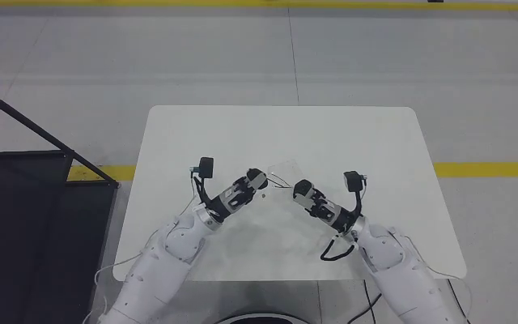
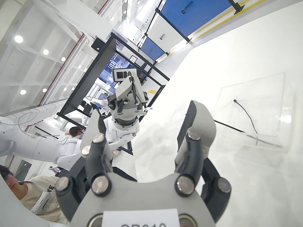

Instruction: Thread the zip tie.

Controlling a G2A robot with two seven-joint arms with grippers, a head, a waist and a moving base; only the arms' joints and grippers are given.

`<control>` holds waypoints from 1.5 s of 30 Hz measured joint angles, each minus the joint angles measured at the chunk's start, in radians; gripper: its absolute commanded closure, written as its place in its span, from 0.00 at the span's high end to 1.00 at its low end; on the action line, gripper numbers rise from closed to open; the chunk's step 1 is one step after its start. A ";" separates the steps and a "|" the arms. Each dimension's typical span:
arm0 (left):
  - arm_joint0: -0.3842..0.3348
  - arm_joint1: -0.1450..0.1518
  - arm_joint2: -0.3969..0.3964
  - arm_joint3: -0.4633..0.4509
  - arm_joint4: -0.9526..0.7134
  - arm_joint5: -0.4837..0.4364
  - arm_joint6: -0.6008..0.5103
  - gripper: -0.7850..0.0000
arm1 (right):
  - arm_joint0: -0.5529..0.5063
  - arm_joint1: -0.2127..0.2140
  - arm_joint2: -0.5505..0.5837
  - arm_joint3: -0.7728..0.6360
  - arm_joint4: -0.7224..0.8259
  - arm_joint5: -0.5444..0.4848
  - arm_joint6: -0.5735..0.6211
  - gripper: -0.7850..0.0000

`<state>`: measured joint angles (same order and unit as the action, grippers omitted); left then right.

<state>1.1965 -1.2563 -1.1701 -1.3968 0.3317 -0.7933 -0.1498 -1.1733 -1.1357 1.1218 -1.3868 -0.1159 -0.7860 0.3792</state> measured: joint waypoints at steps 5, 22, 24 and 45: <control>0.050 0.029 -0.103 -0.057 0.021 -0.020 -0.079 0.00 | -0.025 -0.002 0.011 -0.060 -0.163 0.065 -0.080 1.00; 0.152 0.068 -0.246 -0.148 0.034 -0.061 -0.179 0.00 | -0.071 -0.010 0.003 -0.160 -0.427 0.222 -0.228 1.00; 0.154 0.067 -0.237 -0.167 0.044 -0.043 -0.179 0.00 | -0.077 -0.011 -0.012 -0.216 -0.538 0.295 -0.228 1.00; 0.110 0.108 -0.289 -0.128 0.005 -0.086 -0.382 0.13 | 0.082 -0.071 -0.251 -0.449 -1.182 0.965 0.399 1.00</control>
<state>1.3069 -1.1485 -1.4590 -1.5246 0.3371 -0.8791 -0.5319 -1.0913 -1.2068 0.8705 -1.8357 -1.2977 0.1787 0.7779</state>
